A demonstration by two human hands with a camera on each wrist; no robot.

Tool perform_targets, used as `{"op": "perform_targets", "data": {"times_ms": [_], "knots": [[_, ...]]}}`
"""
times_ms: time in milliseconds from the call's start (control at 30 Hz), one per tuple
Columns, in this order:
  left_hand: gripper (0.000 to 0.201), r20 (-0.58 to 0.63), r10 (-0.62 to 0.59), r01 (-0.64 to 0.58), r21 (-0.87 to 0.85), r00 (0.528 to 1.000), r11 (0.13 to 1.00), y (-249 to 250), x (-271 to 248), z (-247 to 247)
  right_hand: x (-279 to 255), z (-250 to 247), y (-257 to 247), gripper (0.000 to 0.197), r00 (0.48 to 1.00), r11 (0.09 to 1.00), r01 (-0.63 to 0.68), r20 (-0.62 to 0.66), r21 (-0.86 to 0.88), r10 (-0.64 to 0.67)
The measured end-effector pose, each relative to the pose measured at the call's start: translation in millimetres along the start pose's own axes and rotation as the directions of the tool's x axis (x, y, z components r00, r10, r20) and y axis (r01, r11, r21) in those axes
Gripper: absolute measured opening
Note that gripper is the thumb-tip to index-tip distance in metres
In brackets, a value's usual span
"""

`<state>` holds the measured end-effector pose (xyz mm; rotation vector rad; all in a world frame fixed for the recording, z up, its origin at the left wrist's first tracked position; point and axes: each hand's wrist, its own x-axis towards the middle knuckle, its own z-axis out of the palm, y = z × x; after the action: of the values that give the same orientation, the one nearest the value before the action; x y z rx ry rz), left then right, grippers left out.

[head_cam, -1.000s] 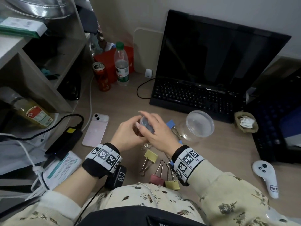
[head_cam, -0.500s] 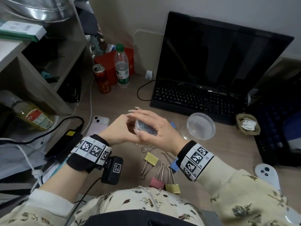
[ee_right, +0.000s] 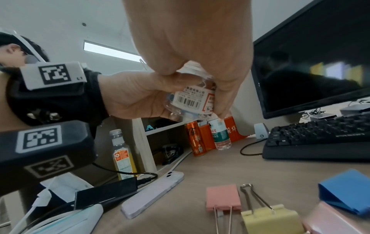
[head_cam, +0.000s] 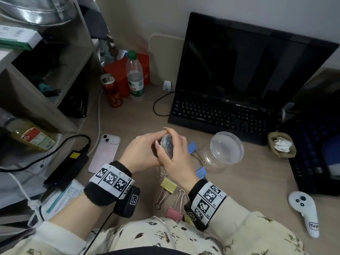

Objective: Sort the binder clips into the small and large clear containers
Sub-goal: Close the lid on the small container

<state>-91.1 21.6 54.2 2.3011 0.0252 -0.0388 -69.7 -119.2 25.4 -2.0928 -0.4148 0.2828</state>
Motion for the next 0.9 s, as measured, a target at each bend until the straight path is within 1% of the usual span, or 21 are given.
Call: {"op": "perform_targets", "data": {"times_ms": [67, 133, 200, 267, 333, 400, 500, 567, 667, 767, 900], "knots": [[0.054, 0.002, -0.037, 0.037, 0.069, 0.999, 0.997, 0, 4, 4, 5, 0, 6, 0.057, 0.999, 0.999, -0.014, -0.031, 0.051, 0.016], [0.055, 0.018, -0.07, 0.067, 0.103, 0.997, 0.992, -4, 9, 11, 11, 0, 12, 0.059, 0.998, 0.997, -0.051, -0.019, 0.058, 0.052], [0.059, 0.048, -0.114, 0.109, 0.101, 0.992, 0.989, -13, 13, 17, 15, -2, 18, 0.064, 0.993, 0.994, -0.108, 0.048, -0.016, 0.108], [0.066, 0.104, -0.164, 0.153, 0.104, 0.981, 0.983, -23, 17, 22, 19, -5, 24, 0.067, 0.98, 0.981, -0.144, 0.116, -0.133, 0.159], [0.071, 0.173, -0.182, 0.164, 0.109, 0.968, 0.98, -30, 21, 27, 23, -8, 31, 0.069, 0.972, 0.963, -0.14, 0.154, -0.23, 0.178], [0.078, 0.233, -0.195, 0.18, 0.086, 0.953, 0.98, -34, 23, 32, 27, -10, 36, 0.069, 0.965, 0.948, -0.126, 0.184, -0.291, 0.185], [0.097, 0.273, -0.235, 0.245, 0.0, 0.933, 0.97, -42, 24, 37, 43, -14, 46, 0.068, 0.96, 0.918, -0.138, 0.177, -0.372, 0.216], [0.102, 0.295, -0.282, 0.292, 0.01, 0.913, 0.956, -50, 23, 39, 58, -15, 54, 0.069, 0.964, 0.902, -0.162, 0.132, -0.4, 0.231], [0.092, 0.321, -0.33, 0.353, -0.016, 0.888, 0.935, -59, 20, 41, 75, -13, 65, 0.067, 0.957, 0.863, -0.178, 0.12, -0.472, 0.263], [0.079, 0.315, -0.351, 0.398, -0.095, 0.882, 0.913, -67, 17, 40, 81, -9, 73, 0.067, 0.939, 0.823, -0.178, 0.157, -0.54, 0.306], [0.07, 0.312, -0.363, 0.424, -0.157, 0.878, 0.892, -73, 16, 38, 83, -6, 83, 0.069, 0.937, 0.783, -0.13, 0.182, -0.608, 0.297]]}}
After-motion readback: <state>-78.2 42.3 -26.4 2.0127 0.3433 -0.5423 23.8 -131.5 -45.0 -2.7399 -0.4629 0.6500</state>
